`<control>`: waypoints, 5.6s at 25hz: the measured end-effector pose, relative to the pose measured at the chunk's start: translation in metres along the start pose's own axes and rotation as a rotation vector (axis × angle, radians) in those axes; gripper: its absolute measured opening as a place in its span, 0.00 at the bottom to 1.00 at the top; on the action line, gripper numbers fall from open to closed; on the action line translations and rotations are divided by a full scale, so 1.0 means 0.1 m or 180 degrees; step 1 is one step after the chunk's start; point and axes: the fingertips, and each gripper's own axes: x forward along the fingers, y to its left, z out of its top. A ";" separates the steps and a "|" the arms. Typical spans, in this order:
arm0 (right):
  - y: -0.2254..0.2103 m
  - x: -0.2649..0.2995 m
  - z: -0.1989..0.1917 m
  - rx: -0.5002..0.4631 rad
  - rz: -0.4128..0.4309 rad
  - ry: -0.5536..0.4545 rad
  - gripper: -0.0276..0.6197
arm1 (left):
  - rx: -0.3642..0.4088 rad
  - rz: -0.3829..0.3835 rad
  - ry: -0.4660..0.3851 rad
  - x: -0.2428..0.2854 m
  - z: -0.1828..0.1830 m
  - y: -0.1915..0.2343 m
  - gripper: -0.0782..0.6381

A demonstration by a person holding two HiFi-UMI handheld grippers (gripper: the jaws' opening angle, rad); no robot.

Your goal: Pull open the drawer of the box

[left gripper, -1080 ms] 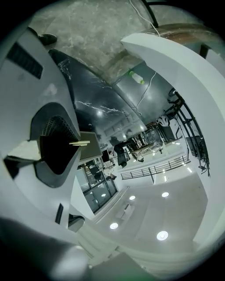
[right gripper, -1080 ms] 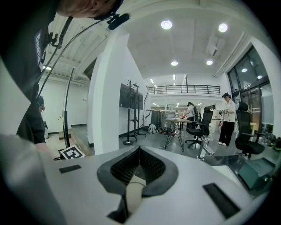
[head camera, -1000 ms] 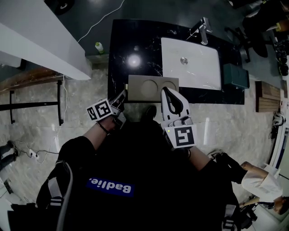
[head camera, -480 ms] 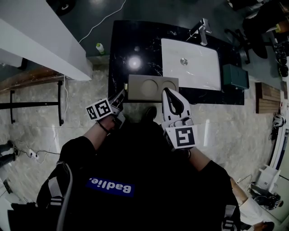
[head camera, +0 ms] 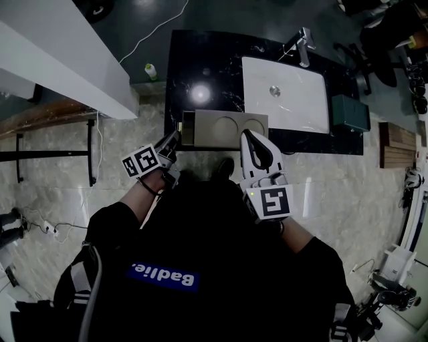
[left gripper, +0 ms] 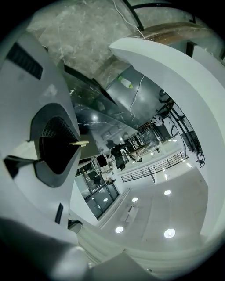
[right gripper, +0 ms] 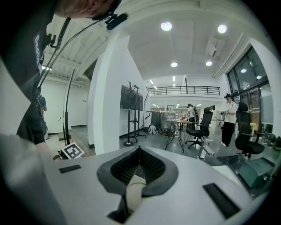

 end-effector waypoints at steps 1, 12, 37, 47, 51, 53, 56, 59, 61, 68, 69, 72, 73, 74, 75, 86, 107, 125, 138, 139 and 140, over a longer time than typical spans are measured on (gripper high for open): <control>0.01 0.00 0.00 -0.0003 0.0001 0.0000 0.04 | 0.0000 0.0007 -0.0013 -0.03 0.02 0.02 0.15; 0.20 0.06 0.03 -0.0049 0.0047 0.0031 0.04 | 0.0031 0.0061 -0.0118 -0.26 0.22 0.17 0.15; 0.33 -0.27 -0.27 0.0063 -0.0099 0.0184 0.04 | -0.0040 0.0111 -0.0638 -0.60 0.44 0.29 0.15; 0.13 -0.70 -0.34 0.0180 0.0122 0.0160 0.04 | 0.0276 0.0289 -0.1011 -0.83 0.21 -0.20 0.15; -0.10 -1.02 -0.39 0.0221 0.0141 -0.0005 0.04 | 0.0489 0.0372 -0.1065 -0.88 -0.08 -0.49 0.15; -0.23 -1.18 -0.40 0.0246 0.0160 -0.0178 0.04 | 0.0552 0.0393 -0.1072 -0.88 -0.26 -0.64 0.15; -0.35 -1.41 -0.52 0.0273 0.0239 -0.0163 0.04 | 0.0648 0.0362 -0.1124 -0.85 -0.55 -0.90 0.15; -0.41 -1.62 -0.55 0.0198 0.0354 -0.0155 0.04 | 0.0773 0.0304 -0.1224 -0.87 -0.85 -1.22 0.15; -0.38 -1.75 -0.54 0.0174 0.0425 -0.0180 0.04 | 0.0902 0.0286 -0.1327 -0.95 -0.98 -1.46 0.15; -0.26 -2.08 -0.57 0.0271 0.0691 -0.0396 0.04 | 0.1765 0.0463 -0.1457 -1.23 -1.45 -2.18 0.15; -0.24 -2.12 -0.56 0.0303 0.0716 -0.0425 0.04 | 0.1945 0.0488 -0.1469 -1.27 -1.50 -2.29 0.15; -0.17 -2.21 -0.55 0.0356 0.0794 -0.0469 0.04 | 0.2535 0.0431 -0.1464 -1.36 -1.67 -2.69 0.15; -0.15 -2.23 -0.56 0.0357 0.0812 -0.0463 0.04 | 0.2728 0.0371 -0.1422 -1.35 -1.74 -2.81 0.15; -0.13 -2.24 -0.57 0.0360 0.0816 -0.0441 0.04 | 0.2904 0.0301 -0.1356 -1.33 -1.83 -2.90 0.15; -0.11 -2.26 -0.57 0.0365 0.0806 -0.0410 0.04 | 0.3050 0.0231 -0.1275 -1.29 -1.92 -2.95 0.15; 0.07 -2.39 -0.46 0.0221 0.0366 -0.0382 0.04 | 0.3542 -0.0491 -0.0747 -1.19 -2.19 -3.17 0.15; 0.52 -2.16 -0.33 0.0084 0.0023 -0.0379 0.04 | 0.3834 -0.1119 -0.0275 -1.39 -2.08 -2.94 0.11; 0.65 -2.09 -0.29 -0.0006 0.0170 -0.0447 0.04 | 0.3740 -0.0978 -0.0384 -1.49 -1.99 -2.85 0.11; 0.69 -2.10 -0.32 0.0047 0.0201 -0.0319 0.04 | 0.3717 -0.0945 -0.0402 -1.53 -1.99 -2.84 0.11; 0.70 -2.10 -0.32 0.0042 0.0213 -0.0342 0.04 | 0.3708 -0.0939 -0.0400 -1.53 -1.99 -2.84 0.11; 0.70 -2.10 -0.31 0.0030 0.0223 -0.0370 0.04 | 0.3699 -0.0934 -0.0397 -1.53 -1.99 -2.84 0.11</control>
